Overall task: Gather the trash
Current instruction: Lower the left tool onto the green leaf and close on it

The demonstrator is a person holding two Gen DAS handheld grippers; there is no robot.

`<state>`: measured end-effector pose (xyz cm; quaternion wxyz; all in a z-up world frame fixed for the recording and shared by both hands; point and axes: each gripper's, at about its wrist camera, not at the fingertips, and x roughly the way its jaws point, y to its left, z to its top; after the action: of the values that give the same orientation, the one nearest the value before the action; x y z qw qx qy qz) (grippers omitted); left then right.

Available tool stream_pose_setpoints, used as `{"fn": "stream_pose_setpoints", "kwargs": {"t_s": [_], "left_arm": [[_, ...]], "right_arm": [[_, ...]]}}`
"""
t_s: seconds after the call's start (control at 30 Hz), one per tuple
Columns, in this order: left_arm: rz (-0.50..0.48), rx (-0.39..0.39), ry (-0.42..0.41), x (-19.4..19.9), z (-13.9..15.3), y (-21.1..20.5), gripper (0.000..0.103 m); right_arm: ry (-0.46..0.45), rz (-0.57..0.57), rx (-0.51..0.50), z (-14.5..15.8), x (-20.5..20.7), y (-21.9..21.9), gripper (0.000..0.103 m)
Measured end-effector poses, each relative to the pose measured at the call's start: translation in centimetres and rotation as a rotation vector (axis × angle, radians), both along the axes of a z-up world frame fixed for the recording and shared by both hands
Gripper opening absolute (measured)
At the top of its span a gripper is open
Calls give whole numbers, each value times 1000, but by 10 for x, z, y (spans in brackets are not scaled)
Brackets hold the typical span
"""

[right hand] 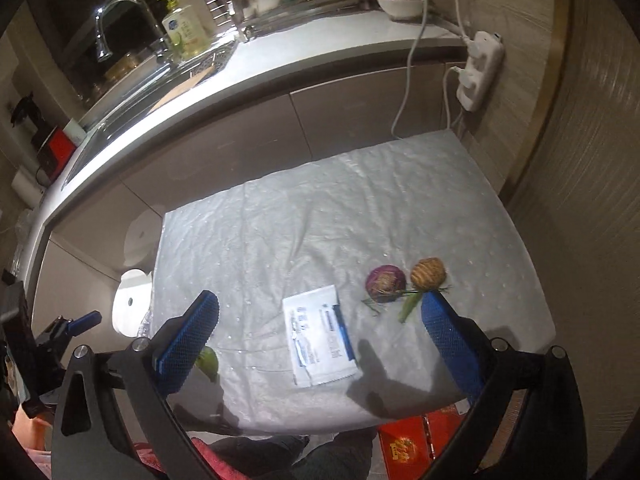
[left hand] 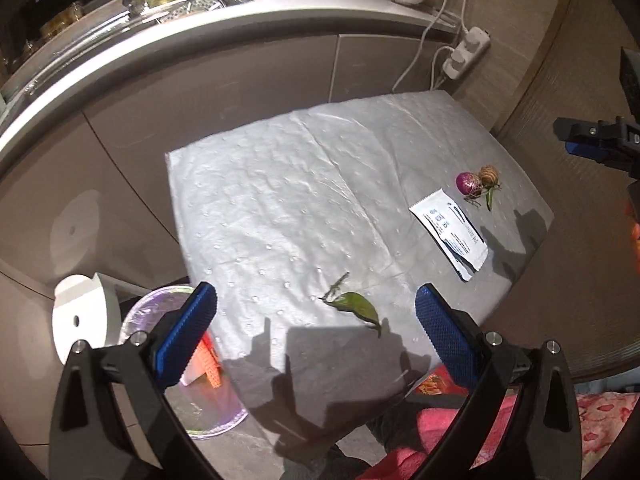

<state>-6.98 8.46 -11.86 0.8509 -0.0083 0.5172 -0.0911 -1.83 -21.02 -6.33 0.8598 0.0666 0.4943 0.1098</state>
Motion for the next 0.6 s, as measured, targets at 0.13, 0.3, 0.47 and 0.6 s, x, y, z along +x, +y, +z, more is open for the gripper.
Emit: {"fn": "stream_pose_setpoints", "kwargs": {"t_s": [0.13, 0.3, 0.47, 0.6], "left_arm": [[51, -26, 78, 14, -33, -19, 95], [124, -33, 157, 28, -62, -37, 82], [219, -50, 241, 35, -86, -44, 61], [282, -50, 256, 35, -95, -45, 44]], "right_arm": [[20, -6, 12, -8, 0, -25, 101], [46, 26, 8, -19, 8, -44, 101], [64, 69, 20, -28, 17, -53, 101], [69, 111, 21, -34, 23, -52, 101]]}}
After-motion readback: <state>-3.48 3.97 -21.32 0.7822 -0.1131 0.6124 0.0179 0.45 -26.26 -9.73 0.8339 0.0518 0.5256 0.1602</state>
